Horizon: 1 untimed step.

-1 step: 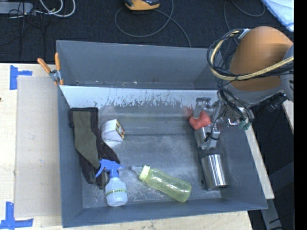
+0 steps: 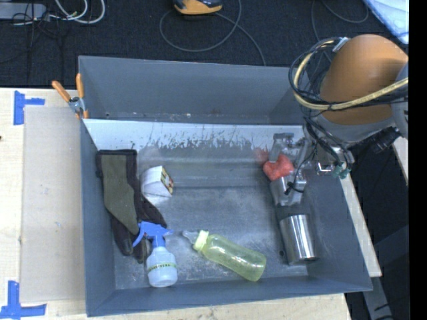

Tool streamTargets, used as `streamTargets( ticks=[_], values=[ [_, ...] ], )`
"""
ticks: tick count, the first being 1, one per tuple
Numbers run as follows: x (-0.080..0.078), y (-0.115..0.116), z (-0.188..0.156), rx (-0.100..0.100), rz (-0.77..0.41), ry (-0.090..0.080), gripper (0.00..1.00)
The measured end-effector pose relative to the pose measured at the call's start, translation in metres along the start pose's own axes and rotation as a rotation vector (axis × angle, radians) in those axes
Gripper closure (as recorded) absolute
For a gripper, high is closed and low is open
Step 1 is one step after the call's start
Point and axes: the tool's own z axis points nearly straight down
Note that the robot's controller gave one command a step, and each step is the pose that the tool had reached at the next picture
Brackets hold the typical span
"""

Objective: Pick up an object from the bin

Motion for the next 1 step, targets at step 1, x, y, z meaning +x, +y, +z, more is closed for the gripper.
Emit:
streamTargets(
  ticks=[1],
  values=[
    [0.0070,0.0012,0.0406,0.000,-0.058,-0.002,0.00]
  ],
)
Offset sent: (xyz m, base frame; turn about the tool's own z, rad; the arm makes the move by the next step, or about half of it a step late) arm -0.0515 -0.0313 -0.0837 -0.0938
